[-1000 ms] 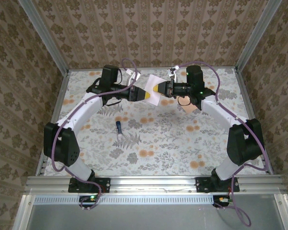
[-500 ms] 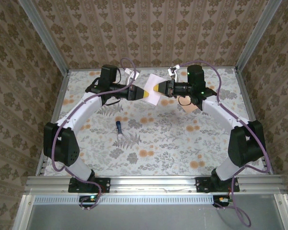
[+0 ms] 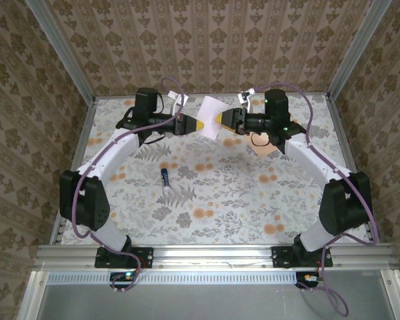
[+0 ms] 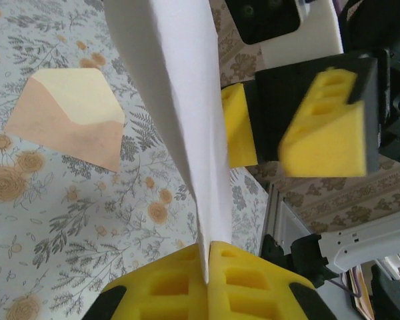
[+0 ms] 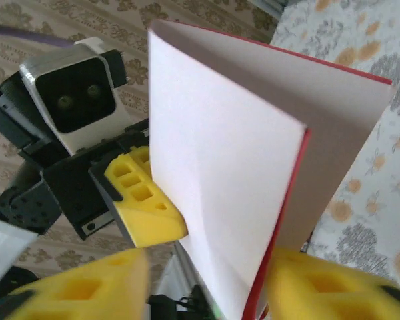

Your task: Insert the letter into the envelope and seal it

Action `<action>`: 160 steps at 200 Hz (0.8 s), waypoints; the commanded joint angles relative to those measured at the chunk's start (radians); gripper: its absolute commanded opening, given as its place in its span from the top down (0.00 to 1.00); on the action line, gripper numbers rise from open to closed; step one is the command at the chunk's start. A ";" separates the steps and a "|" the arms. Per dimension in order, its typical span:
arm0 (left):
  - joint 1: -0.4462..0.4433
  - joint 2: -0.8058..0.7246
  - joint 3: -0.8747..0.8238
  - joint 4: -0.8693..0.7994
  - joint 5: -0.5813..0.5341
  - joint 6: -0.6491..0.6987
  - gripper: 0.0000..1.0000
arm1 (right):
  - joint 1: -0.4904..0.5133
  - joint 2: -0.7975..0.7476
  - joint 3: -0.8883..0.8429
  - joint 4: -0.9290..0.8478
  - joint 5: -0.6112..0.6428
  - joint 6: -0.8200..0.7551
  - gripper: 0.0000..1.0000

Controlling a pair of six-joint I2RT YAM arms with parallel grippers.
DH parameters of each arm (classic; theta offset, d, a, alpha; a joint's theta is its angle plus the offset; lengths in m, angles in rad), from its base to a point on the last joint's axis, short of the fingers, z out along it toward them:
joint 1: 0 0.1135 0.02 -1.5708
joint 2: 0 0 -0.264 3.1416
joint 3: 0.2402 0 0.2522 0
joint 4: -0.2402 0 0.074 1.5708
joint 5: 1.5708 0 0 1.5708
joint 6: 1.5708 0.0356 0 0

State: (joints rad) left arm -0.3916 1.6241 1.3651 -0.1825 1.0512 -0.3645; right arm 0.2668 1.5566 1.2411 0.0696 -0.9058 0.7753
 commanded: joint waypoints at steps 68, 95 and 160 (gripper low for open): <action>-0.029 -0.077 -0.043 0.257 -0.083 -0.184 1.00 | -0.105 -0.102 -0.110 0.136 -0.054 0.006 0.13; -0.041 -0.099 -0.093 0.402 -0.099 -0.295 1.00 | -0.109 -0.066 -0.108 0.214 -0.119 0.027 0.12; -0.058 -0.106 -0.154 0.560 -0.126 -0.419 1.00 | -0.087 -0.041 -0.104 0.319 -0.157 0.069 0.11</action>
State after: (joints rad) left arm -0.4458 1.5406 1.2327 0.2501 0.9340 -0.6971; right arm 0.1646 1.5013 1.1252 0.3279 -1.0210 0.8349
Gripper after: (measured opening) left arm 0.060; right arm 0.890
